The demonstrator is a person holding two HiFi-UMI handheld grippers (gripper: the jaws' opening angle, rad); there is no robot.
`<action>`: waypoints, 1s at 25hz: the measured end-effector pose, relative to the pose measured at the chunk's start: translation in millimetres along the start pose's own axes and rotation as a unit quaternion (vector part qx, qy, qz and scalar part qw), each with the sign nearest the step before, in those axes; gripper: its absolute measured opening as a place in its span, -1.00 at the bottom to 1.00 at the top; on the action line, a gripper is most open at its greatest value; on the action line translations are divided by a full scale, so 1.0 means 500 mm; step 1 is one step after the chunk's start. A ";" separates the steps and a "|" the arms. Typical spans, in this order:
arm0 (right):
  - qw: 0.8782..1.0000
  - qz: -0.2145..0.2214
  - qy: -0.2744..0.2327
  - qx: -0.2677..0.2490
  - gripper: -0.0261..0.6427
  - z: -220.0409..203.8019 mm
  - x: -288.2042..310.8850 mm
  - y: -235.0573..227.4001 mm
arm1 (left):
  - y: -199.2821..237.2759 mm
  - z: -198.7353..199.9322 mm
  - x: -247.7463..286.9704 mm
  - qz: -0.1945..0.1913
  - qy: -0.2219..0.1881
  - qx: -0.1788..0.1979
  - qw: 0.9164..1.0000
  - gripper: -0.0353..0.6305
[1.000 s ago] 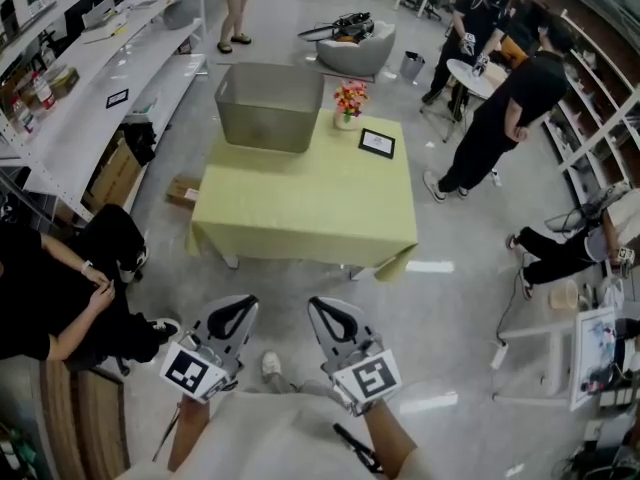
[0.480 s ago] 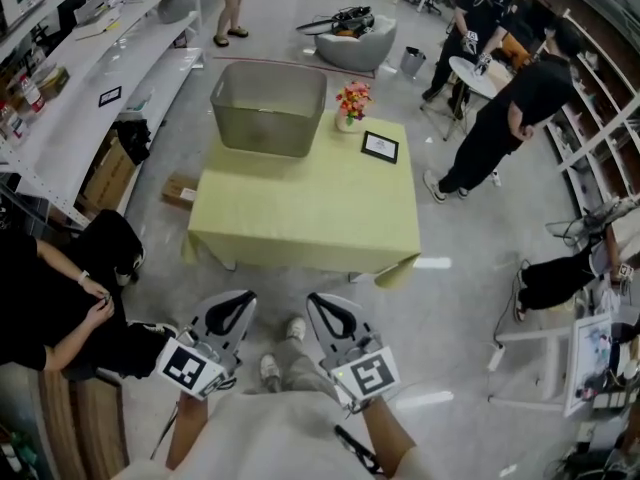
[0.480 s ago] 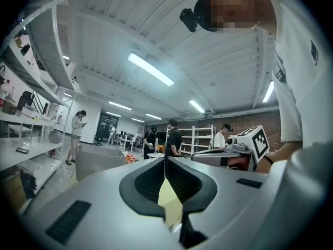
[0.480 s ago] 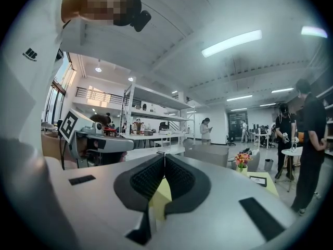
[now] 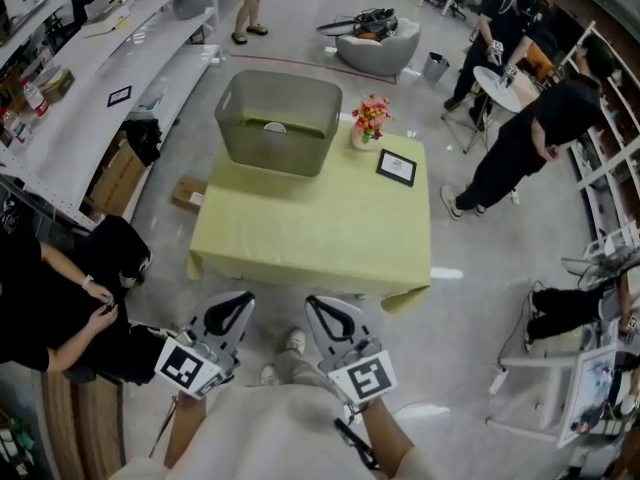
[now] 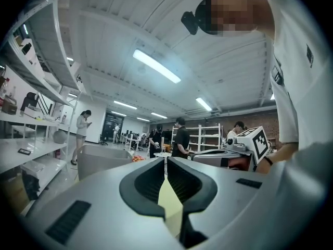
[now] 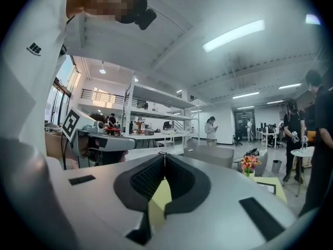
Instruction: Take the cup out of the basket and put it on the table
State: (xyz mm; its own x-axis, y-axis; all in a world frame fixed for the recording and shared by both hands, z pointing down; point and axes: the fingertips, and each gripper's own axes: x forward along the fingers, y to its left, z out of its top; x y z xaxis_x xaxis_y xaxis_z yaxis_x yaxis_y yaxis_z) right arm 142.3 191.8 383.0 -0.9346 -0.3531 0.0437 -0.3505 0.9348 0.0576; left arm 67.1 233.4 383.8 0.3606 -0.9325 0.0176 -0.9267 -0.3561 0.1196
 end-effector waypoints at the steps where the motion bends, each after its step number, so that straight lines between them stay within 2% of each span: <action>1: 1.000 0.003 -0.002 0.001 -0.89 0.000 0.008 -0.014 | 0.007 0.004 0.014 0.003 -0.001 0.000 1.000 -0.82; 12: 0.999 0.043 -0.002 -0.025 -0.89 -0.002 0.074 -0.130 | 0.063 0.023 0.134 0.039 -0.001 0.007 0.999 -0.82; 25: 0.998 0.053 -0.004 -0.022 -0.89 -0.009 0.213 -0.219 | 0.191 0.030 0.218 0.049 0.002 0.017 0.999 -0.82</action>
State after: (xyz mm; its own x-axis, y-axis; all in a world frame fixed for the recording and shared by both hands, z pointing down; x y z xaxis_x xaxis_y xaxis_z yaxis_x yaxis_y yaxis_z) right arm 81.4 51.5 386.0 -0.9666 -0.2524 0.0440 -0.2474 0.9641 0.0961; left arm 16.4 96.8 382.1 0.2692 -0.9626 0.0313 -0.9605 -0.2659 0.0826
